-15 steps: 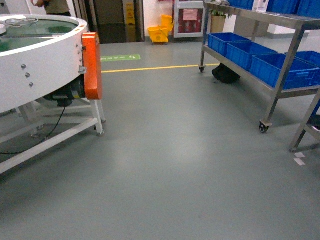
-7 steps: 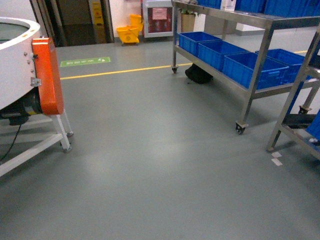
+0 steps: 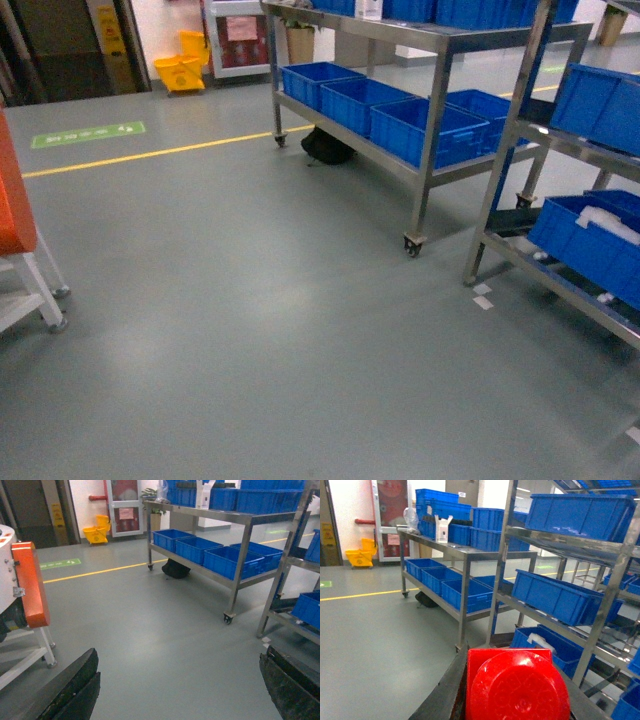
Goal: Pick red block from blue box to shelf
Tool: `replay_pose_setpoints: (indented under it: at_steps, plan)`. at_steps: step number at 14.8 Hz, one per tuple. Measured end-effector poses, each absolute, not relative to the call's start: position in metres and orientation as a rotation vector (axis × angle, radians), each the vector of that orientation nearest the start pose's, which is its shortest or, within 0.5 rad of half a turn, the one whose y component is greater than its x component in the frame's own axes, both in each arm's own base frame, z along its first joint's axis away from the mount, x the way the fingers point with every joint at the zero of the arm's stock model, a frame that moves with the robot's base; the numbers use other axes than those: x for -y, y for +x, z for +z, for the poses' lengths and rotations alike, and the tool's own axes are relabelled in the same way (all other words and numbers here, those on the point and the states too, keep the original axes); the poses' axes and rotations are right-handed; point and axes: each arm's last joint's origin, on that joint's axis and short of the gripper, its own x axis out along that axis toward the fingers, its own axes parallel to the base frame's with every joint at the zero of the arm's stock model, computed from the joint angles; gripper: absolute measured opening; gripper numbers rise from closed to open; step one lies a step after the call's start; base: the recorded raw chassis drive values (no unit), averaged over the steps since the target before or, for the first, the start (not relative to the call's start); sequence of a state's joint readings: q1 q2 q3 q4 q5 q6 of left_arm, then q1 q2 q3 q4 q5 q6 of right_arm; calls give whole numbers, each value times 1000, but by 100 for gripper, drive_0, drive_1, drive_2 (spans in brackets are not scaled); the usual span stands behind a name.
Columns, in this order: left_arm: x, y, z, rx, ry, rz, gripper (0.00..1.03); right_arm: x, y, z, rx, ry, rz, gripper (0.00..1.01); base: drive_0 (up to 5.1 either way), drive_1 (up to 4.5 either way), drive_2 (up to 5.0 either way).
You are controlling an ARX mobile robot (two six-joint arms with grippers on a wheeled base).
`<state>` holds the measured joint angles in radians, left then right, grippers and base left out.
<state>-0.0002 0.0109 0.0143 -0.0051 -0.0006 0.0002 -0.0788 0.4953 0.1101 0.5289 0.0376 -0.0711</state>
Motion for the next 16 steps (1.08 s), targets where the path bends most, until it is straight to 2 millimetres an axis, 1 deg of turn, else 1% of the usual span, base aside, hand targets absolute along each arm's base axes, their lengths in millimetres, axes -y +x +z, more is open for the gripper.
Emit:
replay_pose_setpoints:
  at_steps: [16]
  plan:
    - [0,98,167,-1,0,0,98,12,132,206,141,-74,-121,27,-160,-160,-160]
